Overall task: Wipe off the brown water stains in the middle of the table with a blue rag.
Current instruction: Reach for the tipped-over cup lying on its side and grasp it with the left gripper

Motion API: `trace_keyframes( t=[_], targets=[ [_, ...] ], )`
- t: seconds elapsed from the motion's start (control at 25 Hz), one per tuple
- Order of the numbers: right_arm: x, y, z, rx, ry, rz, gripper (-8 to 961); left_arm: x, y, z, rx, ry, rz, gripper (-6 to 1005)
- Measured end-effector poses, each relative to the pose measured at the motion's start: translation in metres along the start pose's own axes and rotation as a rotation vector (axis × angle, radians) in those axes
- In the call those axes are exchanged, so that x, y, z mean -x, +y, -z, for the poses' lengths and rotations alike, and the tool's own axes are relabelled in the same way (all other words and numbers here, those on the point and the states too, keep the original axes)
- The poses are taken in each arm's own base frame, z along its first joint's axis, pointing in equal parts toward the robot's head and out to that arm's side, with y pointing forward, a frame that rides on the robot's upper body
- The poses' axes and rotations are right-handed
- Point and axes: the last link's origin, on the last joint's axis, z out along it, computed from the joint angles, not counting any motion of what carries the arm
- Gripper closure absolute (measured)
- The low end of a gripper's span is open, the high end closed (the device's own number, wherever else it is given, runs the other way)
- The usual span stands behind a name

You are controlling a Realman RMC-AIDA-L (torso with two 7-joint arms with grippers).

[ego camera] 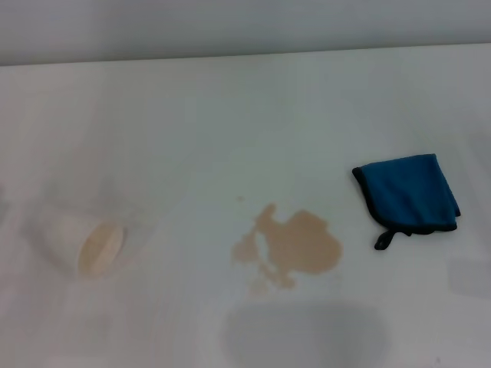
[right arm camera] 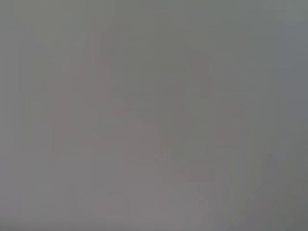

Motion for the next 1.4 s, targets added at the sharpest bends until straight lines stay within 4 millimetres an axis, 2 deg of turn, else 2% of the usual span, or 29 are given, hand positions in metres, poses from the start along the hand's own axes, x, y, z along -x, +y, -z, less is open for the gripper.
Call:
trace_keyframes(
  t=[0.28,0.48,0.68,0.96,1.24,1.4],
  targets=[
    [-0.001,-0.004,-0.004,0.001,0.022,0.025,122,-0.006,-0.003,0.001,0.215,-0.067,0.069,123],
    [-0.002,-0.007,-0.010,-0.005,0.039,0.039,122,-0.019,-0.022,0.003,0.336,-0.158,0.108,124],
    [0.000,-0.005,-0.015,-0.004,0.032,0.037,122,-0.035,-0.049,-0.003,0.465,-0.358,0.102,124],
    [0.002,0.007,-0.017,0.014,0.017,0.002,123,-0.075,-0.073,-0.026,0.570,-0.551,-0.129,124],
    [0.000,0.019,-0.016,0.028,0.014,-0.043,127,-0.114,-0.066,-0.049,0.660,-0.630,-0.382,123],
    [-0.002,0.024,-0.013,0.032,0.023,-0.065,127,-0.125,-0.057,-0.062,0.691,-0.654,-0.534,123]
  ],
)
